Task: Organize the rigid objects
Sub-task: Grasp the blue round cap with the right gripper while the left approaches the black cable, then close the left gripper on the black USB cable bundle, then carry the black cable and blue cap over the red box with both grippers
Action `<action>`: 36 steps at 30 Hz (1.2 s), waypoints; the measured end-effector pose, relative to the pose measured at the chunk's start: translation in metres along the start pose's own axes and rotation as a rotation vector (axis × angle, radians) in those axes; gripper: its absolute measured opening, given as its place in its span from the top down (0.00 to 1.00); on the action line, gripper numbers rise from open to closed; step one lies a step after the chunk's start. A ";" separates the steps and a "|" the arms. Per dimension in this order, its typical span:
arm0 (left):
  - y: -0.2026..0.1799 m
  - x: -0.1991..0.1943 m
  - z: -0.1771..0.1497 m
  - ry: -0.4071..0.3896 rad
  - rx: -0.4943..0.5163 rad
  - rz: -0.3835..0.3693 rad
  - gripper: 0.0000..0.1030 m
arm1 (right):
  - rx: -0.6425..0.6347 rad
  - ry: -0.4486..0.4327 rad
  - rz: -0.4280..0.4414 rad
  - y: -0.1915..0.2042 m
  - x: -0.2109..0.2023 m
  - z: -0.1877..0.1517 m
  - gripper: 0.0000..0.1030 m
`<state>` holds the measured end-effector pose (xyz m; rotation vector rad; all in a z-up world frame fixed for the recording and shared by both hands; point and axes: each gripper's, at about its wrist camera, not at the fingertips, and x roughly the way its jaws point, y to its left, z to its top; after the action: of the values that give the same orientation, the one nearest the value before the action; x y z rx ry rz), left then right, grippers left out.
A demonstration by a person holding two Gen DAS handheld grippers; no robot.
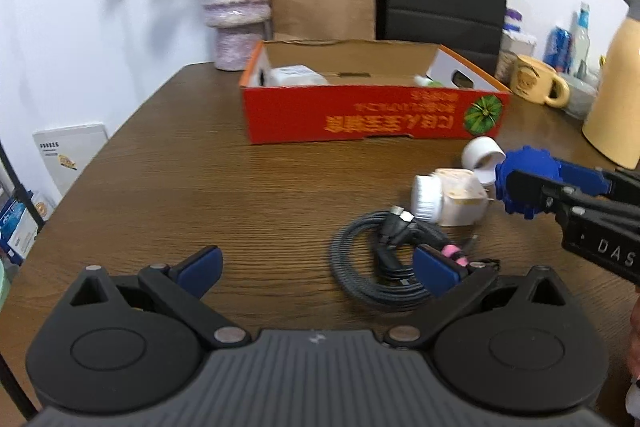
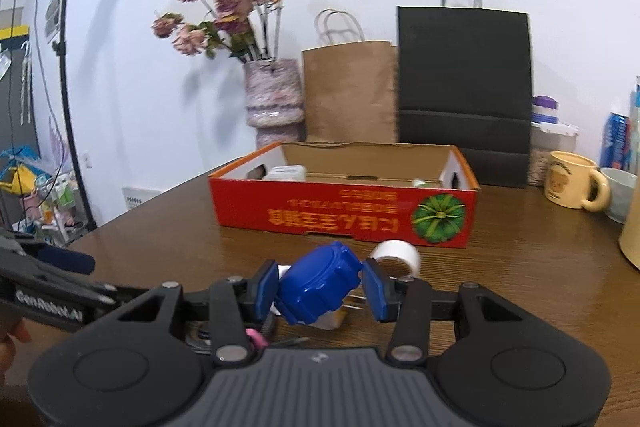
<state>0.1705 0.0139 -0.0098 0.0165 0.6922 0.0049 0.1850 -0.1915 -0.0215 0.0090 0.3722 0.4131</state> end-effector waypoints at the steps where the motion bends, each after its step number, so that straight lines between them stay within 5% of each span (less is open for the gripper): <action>1: -0.004 0.001 0.000 0.000 0.005 0.000 0.00 | 0.005 -0.002 -0.004 -0.005 -0.001 0.000 0.56; 5: -0.021 0.008 0.004 -0.023 0.025 -0.005 0.00 | 0.028 -0.005 -0.021 -0.022 -0.005 -0.002 0.56; 10: -0.033 0.022 0.004 0.000 0.064 -0.006 0.33 | 0.044 -0.019 -0.030 -0.035 -0.011 -0.004 0.56; 14: -0.035 0.025 -0.002 0.002 0.083 -0.043 0.45 | 0.056 -0.022 -0.034 -0.042 -0.013 -0.004 0.56; 26: -0.040 0.045 -0.003 0.068 0.096 -0.102 0.53 | 0.047 -0.037 -0.032 -0.038 -0.017 -0.006 0.56; 36: -0.034 0.043 -0.005 0.044 0.034 -0.112 0.62 | 0.043 -0.036 -0.037 -0.037 -0.017 -0.006 0.56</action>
<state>0.2006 -0.0196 -0.0417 0.0105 0.7369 -0.1145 0.1830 -0.2321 -0.0246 0.0514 0.3450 0.3680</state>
